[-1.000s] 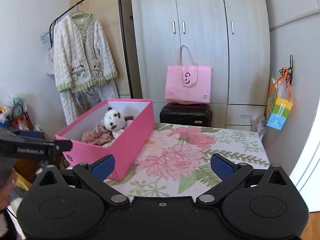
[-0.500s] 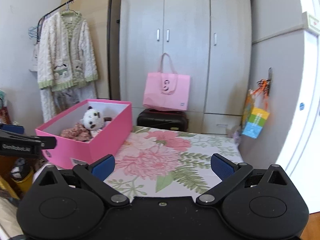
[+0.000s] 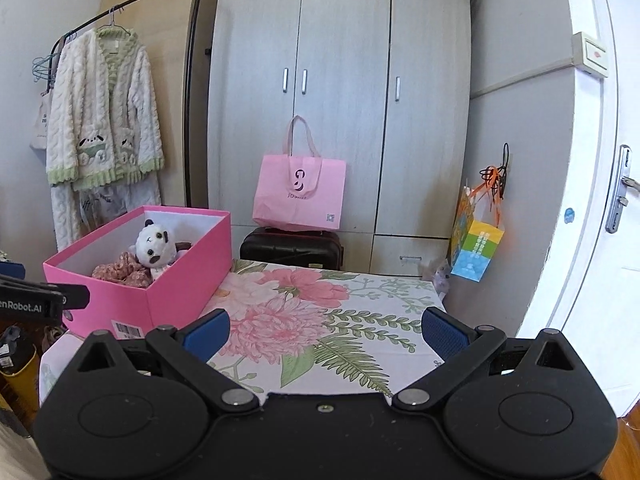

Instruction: Organize soft objects

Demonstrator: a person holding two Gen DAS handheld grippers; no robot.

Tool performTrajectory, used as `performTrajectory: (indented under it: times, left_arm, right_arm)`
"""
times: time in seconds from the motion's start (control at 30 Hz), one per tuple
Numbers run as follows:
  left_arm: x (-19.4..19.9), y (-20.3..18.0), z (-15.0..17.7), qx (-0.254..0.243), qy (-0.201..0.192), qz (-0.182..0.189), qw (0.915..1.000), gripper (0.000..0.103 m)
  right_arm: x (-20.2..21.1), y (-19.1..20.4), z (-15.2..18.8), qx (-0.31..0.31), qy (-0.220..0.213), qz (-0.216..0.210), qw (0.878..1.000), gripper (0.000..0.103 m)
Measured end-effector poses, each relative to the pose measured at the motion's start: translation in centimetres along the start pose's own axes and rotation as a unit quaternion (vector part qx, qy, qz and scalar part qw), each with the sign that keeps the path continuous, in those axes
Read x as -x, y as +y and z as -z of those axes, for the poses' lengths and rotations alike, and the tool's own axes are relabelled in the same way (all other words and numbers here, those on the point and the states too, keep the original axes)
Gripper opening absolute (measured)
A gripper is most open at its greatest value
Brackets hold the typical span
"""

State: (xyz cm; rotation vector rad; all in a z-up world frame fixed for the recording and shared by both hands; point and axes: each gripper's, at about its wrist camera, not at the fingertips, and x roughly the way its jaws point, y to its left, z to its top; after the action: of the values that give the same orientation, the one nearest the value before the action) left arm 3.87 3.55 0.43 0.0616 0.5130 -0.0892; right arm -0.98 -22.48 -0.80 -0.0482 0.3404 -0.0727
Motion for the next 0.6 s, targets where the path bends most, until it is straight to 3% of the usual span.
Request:
performTrajectory:
  times: [0.6]
  left_arm:
    - [1.2,-0.3,0.3,-0.011,-0.026,0.004,0.9996,0.102]
  right_arm:
    - [0.0,-0.4,0.1,-0.026,-0.013,0.007,1.0,0.103]
